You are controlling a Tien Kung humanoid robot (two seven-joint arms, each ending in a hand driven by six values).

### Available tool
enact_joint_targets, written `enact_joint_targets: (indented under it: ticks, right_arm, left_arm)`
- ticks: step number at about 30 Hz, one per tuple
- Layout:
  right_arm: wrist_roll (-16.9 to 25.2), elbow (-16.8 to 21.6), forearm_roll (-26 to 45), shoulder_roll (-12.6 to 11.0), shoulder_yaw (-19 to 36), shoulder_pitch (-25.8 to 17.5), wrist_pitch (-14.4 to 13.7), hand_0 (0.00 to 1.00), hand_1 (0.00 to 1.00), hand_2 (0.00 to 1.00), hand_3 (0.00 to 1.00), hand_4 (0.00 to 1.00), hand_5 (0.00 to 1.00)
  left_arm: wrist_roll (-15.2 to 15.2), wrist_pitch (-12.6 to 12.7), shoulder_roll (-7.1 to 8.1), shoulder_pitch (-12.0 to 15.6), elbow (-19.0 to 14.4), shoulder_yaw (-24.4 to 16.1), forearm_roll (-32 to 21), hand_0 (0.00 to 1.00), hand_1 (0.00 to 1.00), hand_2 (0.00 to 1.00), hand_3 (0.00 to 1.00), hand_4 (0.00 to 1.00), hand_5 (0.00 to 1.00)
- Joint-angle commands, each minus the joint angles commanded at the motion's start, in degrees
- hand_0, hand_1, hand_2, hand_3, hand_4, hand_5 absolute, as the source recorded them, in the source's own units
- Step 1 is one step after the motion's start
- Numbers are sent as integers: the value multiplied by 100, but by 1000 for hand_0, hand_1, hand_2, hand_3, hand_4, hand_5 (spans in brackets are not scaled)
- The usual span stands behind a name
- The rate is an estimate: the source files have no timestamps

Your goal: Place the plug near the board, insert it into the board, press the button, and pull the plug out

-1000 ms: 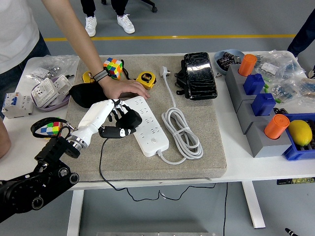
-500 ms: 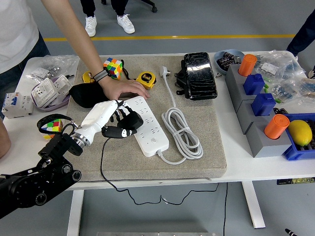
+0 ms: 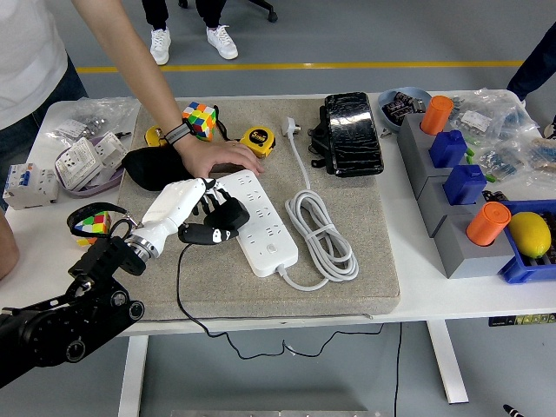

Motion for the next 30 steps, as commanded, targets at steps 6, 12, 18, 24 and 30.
enact_joint_targets:
  ticks: [6, 12, 18, 24, 30]
  right_arm:
    - [2, 3, -7, 9, -4, -11, 1, 572, 642, 609, 538, 918, 478]
    - [3, 5, -20, 5, 29, -6, -2, 575, 642, 610, 538, 918, 479]
    - [2, 5, -19, 4, 32, -17, -2, 574, 642, 608, 538, 918, 478]
    - [4, 11, -32, 8, 36, -13, -4, 574, 642, 609, 537, 918, 478]
    - [5, 8, -26, 4, 46, -13, -7, 576, 642, 609, 537, 918, 477]
  left_arm:
    - [4, 15, -4, 0, 22, -16, 24, 282, 403, 432, 544, 785, 2]
    - [15, 4, 3, -16, 38, -12, 41, 281, 401, 432, 544, 786, 2]
    - [18, -4, 11, -18, 55, -11, 68, 280, 404, 435, 544, 786, 2]
    - [-1, -24, 24, -9, 37, -8, 54, 283, 405, 437, 544, 786, 2]
    - [-10, -31, 34, -16, 13, 15, 51, 283, 406, 437, 544, 786, 2]
